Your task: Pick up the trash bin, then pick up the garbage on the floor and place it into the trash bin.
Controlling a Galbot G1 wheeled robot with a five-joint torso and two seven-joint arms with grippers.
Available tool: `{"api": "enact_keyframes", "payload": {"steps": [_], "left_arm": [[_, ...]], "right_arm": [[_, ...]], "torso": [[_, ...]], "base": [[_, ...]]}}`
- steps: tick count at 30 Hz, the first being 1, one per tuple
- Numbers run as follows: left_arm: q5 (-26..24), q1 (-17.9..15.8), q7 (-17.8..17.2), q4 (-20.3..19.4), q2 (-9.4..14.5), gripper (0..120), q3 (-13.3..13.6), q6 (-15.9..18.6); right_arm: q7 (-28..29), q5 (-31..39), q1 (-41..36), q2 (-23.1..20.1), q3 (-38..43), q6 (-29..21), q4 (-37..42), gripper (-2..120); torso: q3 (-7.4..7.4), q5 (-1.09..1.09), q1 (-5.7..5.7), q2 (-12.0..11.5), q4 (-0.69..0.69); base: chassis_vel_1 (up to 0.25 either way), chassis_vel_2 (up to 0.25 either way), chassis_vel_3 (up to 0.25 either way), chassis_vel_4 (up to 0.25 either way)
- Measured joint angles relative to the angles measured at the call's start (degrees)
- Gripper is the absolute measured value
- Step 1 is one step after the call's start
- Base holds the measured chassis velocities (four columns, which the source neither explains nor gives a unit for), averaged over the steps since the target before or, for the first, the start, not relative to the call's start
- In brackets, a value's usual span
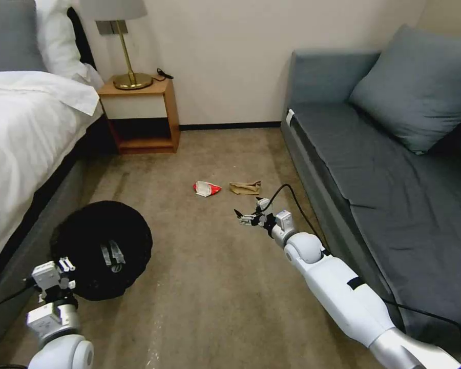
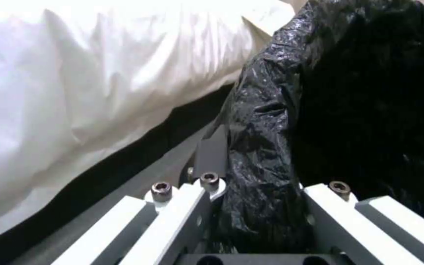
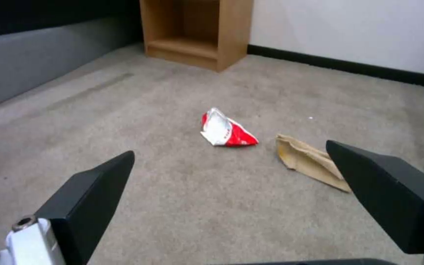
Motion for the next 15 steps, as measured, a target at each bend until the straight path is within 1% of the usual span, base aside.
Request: {"api": "enact_keyframes", "payload": {"steps": [8,15], "left_arm": [[0.0,0.0,0.0,0.0,0.0,5,0.1,0.0],[-0.1,0.1,0.0,0.0,0.0,5,0.1,-0.2]], "right_arm": [[0.0,-0.6,-0.7,0.0,0.2,0.1,0.2,100],[0.1,-0.9,-0.8,0.3,0.2,0.2,0.4,100]], "torso": [[0.0,0.0,0.0,0.0,0.0],[0.0,0.0,0.0,0.0,0.0]], "base": [[0.0,0.0,0.0,0.0],[-0.045,0.063,0.05,-0.049]]}}
